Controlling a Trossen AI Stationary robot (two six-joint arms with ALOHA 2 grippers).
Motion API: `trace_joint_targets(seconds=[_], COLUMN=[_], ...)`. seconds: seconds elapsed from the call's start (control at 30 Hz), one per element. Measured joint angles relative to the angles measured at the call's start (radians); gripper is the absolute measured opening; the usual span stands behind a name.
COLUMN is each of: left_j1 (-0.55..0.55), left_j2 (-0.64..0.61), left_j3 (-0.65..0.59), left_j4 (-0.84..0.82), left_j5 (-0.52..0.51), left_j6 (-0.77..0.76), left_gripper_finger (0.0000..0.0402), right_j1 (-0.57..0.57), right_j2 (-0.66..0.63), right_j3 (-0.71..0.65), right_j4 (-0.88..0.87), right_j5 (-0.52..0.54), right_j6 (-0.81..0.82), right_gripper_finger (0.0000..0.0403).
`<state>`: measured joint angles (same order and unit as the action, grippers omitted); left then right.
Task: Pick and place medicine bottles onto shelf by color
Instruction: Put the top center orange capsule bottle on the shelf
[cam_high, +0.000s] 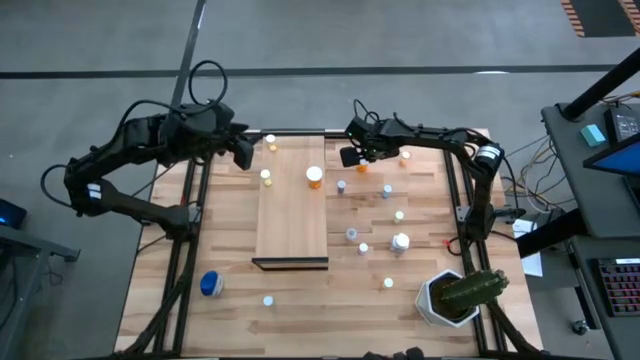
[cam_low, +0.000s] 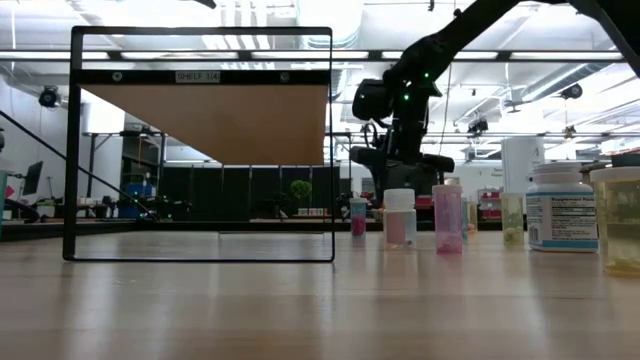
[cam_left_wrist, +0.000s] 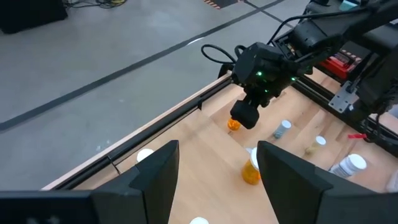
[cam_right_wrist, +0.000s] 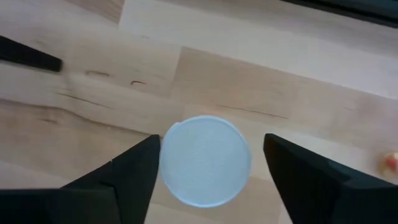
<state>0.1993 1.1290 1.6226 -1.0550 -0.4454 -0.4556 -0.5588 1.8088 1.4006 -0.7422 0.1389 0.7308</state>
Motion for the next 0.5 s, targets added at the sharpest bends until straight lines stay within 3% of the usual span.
trace_joint_targets(seconds=[0.23,0.5], left_j1=[0.0,0.0], left_j2=[0.0,0.0], left_j3=[0.0,0.0], left_j4=[0.0,0.0], left_j5=[-0.028,-0.028], left_j6=[0.001,-0.001], left_gripper_finger=[0.0199,0.0199], right_j1=[0.007,0.009], right_j2=[0.0,-0.021], right_j3=[0.0,0.036], right_j4=[-0.005,-0.087], right_j5=[-0.006,-0.016], right_j6=[-0.004,-0.065], right_gripper_finger=[0.0193,0.0204])
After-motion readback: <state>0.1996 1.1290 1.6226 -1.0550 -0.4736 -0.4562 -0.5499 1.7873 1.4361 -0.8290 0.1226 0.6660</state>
